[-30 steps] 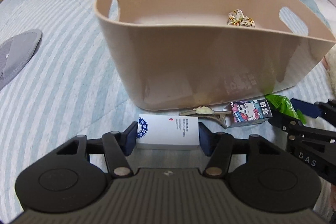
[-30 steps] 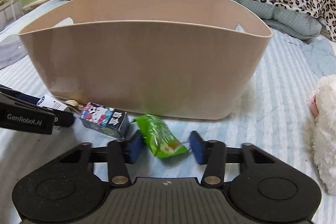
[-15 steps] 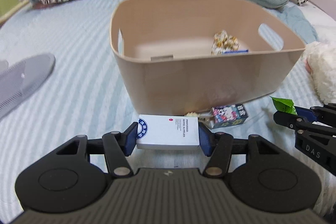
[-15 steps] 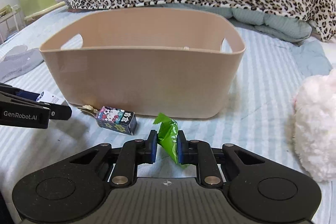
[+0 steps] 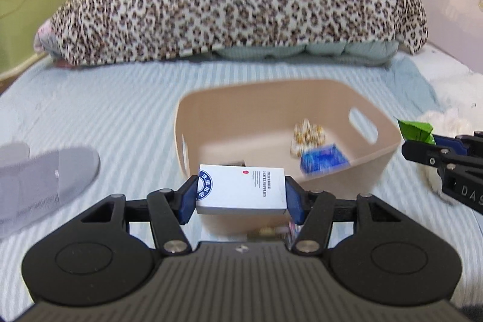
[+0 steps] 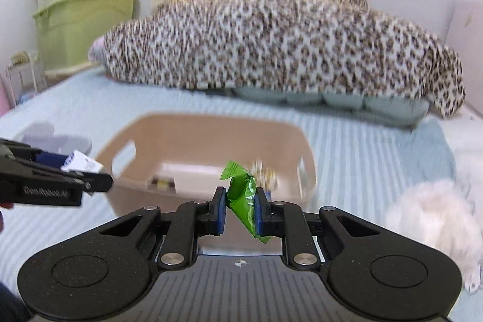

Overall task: Organize objects
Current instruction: 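Lift both items into the basket and open both tools, then grasp the hair clip with left tool while right tool grasps Hello Kitty box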

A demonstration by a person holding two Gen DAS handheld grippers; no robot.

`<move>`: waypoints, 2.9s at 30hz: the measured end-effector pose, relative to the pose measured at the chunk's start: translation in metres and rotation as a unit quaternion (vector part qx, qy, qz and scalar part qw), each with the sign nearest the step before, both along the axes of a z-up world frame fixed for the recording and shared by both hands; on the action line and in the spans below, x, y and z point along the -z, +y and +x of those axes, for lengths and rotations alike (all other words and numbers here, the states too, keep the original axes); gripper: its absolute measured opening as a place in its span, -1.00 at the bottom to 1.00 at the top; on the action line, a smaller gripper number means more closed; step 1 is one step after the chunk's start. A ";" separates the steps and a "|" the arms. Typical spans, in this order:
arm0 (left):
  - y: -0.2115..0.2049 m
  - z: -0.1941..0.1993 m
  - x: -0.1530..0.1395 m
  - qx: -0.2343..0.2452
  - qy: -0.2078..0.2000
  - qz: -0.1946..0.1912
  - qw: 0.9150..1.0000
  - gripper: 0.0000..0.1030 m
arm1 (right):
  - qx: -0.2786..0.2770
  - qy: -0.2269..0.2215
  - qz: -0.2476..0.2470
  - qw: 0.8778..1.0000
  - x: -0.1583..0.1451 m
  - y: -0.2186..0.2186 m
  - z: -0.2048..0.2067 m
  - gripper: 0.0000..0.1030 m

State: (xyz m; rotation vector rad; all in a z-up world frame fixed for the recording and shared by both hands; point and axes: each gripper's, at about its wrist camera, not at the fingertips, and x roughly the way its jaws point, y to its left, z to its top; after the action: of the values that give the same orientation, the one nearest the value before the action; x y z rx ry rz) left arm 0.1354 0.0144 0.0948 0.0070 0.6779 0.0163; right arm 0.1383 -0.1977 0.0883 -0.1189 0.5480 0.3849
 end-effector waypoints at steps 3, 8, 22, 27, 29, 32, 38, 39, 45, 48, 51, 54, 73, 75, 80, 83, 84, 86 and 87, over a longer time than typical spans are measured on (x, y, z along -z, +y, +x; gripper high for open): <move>-0.001 0.014 -0.007 -0.003 -0.018 0.008 1.000 0.17 | 0.003 -0.015 0.010 1.000 -0.013 0.009 0.013 -0.67; -0.001 0.047 -0.001 -0.019 -0.029 0.026 0.999 0.17 | 0.008 -0.031 0.004 0.999 -0.017 0.028 0.038 -0.67; -0.001 0.109 0.070 -0.027 0.039 0.048 0.998 0.17 | 0.026 0.049 -0.041 0.998 0.047 0.066 0.108 -0.65; -0.002 0.105 0.061 -0.022 0.036 0.034 0.999 0.19 | 0.038 0.046 -0.051 0.997 0.051 0.064 0.107 -0.18; -0.004 0.101 0.052 -0.025 0.031 0.043 0.998 0.39 | 0.039 0.040 -0.045 0.997 0.042 0.059 0.101 0.07; -0.004 0.090 0.038 -0.037 0.013 0.055 0.998 0.72 | 0.033 0.027 -0.039 0.998 0.028 0.051 0.087 0.37; 0.000 0.064 0.020 -0.043 0.017 0.044 0.998 0.73 | 0.040 0.020 -0.022 0.999 0.016 0.035 0.054 0.72; 0.000 0.058 0.018 -0.042 0.017 0.044 0.998 0.73 | 0.039 0.023 -0.022 0.999 0.016 0.033 0.048 0.73; 0.003 0.028 0.017 -0.031 0.039 0.037 0.998 0.80 | 0.029 0.045 -0.033 0.998 0.031 0.024 0.020 0.80; 0.002 0.016 0.024 -0.026 0.051 0.040 0.998 0.80 | 0.025 0.058 -0.044 0.997 0.044 0.025 0.013 0.80; 0.002 0.011 0.035 -0.027 0.066 0.042 0.997 0.80 | 0.024 0.073 -0.051 0.996 0.058 0.027 0.007 0.80; 0.004 0.011 0.049 -0.036 0.081 0.042 0.995 0.80 | 0.023 0.088 -0.046 0.995 0.070 0.027 0.003 0.80; 0.031 0.024 0.096 -0.072 0.128 0.013 0.989 0.80 | 0.009 0.141 -0.034 0.989 0.131 0.064 0.021 0.78; 0.034 0.025 0.098 -0.077 0.130 0.012 0.988 0.80 | 0.008 0.143 -0.033 0.989 0.135 0.069 0.025 0.76; 0.037 0.027 0.101 -0.080 0.129 -0.005 0.988 0.80 | 0.016 0.139 -0.033 0.990 0.139 0.071 0.032 0.71; 0.033 0.028 0.104 -0.075 0.134 -0.008 0.988 0.80 | 0.031 0.147 -0.033 0.988 0.140 0.060 0.038 0.65; 0.031 0.029 0.105 -0.072 0.140 -0.017 0.987 0.80 | 0.033 0.149 -0.034 0.988 0.140 0.056 0.039 0.65; 0.026 0.031 0.106 -0.064 0.147 -0.027 0.987 0.80 | 0.038 0.151 -0.038 0.987 0.141 0.046 0.041 0.64; 0.022 0.030 0.106 -0.064 0.144 -0.022 0.987 0.80 | 0.041 0.150 -0.041 0.987 0.141 0.041 0.041 0.64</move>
State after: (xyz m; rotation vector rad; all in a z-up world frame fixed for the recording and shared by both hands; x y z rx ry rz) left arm 0.1658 0.0364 -0.0110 -0.0781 0.9666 0.1248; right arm 0.1797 -0.1568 -0.0526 -0.1173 0.8641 0.3016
